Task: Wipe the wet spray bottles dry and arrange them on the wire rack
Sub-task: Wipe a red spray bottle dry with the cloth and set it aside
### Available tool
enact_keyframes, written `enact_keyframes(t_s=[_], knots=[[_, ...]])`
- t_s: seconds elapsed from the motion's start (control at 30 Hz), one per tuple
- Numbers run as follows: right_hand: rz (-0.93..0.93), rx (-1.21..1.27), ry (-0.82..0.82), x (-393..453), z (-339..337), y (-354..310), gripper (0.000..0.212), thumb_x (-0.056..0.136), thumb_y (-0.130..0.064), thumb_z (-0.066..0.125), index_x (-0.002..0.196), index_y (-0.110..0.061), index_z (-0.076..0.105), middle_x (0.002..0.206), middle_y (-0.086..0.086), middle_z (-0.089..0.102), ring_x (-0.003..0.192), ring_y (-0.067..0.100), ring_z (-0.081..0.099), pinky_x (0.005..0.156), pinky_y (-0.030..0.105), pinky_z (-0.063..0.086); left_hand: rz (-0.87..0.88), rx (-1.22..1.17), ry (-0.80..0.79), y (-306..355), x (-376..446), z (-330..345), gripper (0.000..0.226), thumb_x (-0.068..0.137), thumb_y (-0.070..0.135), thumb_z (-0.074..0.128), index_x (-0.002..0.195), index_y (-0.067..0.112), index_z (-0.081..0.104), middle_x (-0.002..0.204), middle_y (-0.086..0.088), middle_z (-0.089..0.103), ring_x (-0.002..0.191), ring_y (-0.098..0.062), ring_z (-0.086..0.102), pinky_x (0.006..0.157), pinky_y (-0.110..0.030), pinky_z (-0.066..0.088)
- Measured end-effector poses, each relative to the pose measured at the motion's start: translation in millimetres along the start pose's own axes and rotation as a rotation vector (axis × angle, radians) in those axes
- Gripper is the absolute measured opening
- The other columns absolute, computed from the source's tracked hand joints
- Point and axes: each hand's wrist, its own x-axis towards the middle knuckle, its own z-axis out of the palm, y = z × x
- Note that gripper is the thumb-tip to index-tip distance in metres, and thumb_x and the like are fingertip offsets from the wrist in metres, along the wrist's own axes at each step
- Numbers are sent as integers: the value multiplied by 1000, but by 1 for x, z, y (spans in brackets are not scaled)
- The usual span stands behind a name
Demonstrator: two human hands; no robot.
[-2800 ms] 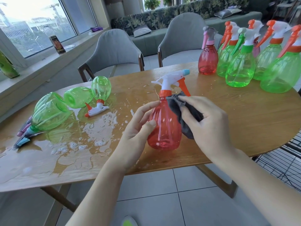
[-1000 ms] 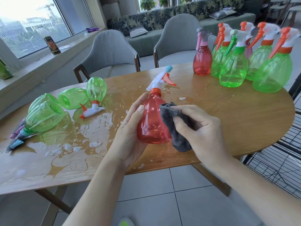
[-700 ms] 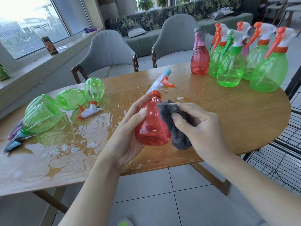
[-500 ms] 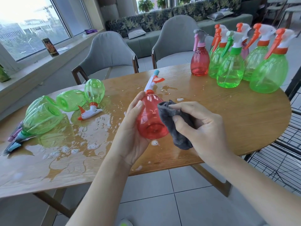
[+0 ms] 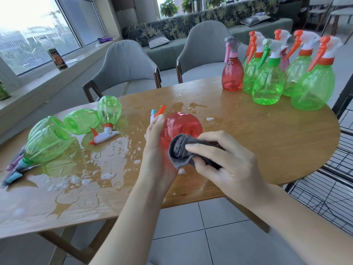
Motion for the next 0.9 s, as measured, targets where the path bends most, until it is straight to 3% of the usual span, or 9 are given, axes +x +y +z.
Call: enact_keyframes(t_s=[0.1, 0.17, 0.23, 0.37, 0.53, 0.63, 0.77, 0.83, 0.9], knots=[[-26, -36, 5, 4, 5, -1, 16, 96, -2, 70, 110, -1, 78, 104, 18, 70, 94, 27, 69, 86, 34, 57, 35, -19, -8, -5, -2, 3, 103, 78, 50, 94, 151, 5, 37, 120, -19, 57, 105, -32, 64, 96, -46, 56], [6, -49, 53, 9, 5, -1, 17, 94, 2, 70, 110, 0, 78, 104, 19, 69, 98, 28, 69, 91, 33, 56, 58, -30, -39, -5, -1, 3, 95, 90, 44, 85, 160, 6, 32, 120, -13, 59, 103, -27, 65, 87, -39, 58], [63, -72, 107, 13, 2, 1, 19, 90, 6, 73, 108, 1, 77, 104, 19, 69, 99, 24, 67, 96, 24, 53, 95, -30, -44, -5, 1, 3, 89, 96, 39, 77, 165, 11, 29, 137, -22, 59, 115, -33, 65, 82, -41, 61], [211, -53, 129, 14, -4, 6, 22, 84, 5, 73, 106, 1, 76, 104, 16, 69, 97, 14, 62, 91, 9, 44, 104, -1, -46, -7, 4, 2, 88, 95, 41, 78, 165, 13, 30, 163, -32, 40, 147, -53, 44, 104, -57, 53], [355, 39, 62, 2, -10, 13, 26, 77, 2, 72, 103, -2, 75, 102, 7, 69, 97, 11, 63, 86, 16, 49, 201, 22, -19, -2, -2, 11, 55, 100, 42, 65, 146, 17, 48, 129, -15, 66, 111, -30, 69, 89, -48, 62], [327, 68, 1, -8, -6, 6, 24, 78, -1, 72, 102, -3, 76, 103, 9, 69, 97, 12, 64, 89, 12, 45, 217, 11, 27, -3, -1, 12, 74, 97, 46, 68, 157, 11, 42, 123, -13, 67, 104, -28, 71, 82, -43, 64], [191, 56, -9, -7, 2, -8, 19, 86, -2, 69, 103, -2, 77, 105, 13, 70, 100, 18, 66, 92, 19, 52, 108, 14, 74, -6, 0, 11, 114, 77, 57, 92, 165, 14, 33, 139, -12, 53, 126, -30, 54, 117, -52, 46], [176, 35, 36, 2, 1, -8, 19, 85, 1, 73, 104, -1, 77, 105, 14, 70, 101, 16, 64, 93, 14, 48, 93, 14, 63, -7, -3, 11, 110, 80, 55, 92, 163, 11, 34, 138, -13, 50, 125, -32, 54, 109, -49, 51], [190, 18, 85, 11, -2, -4, 19, 85, -3, 73, 103, -1, 77, 105, 15, 70, 101, 13, 62, 95, 10, 44, 155, 16, 41, -8, -5, 10, 79, 87, 45, 84, 150, 15, 47, 133, -20, 59, 117, -33, 63, 89, -45, 61]])
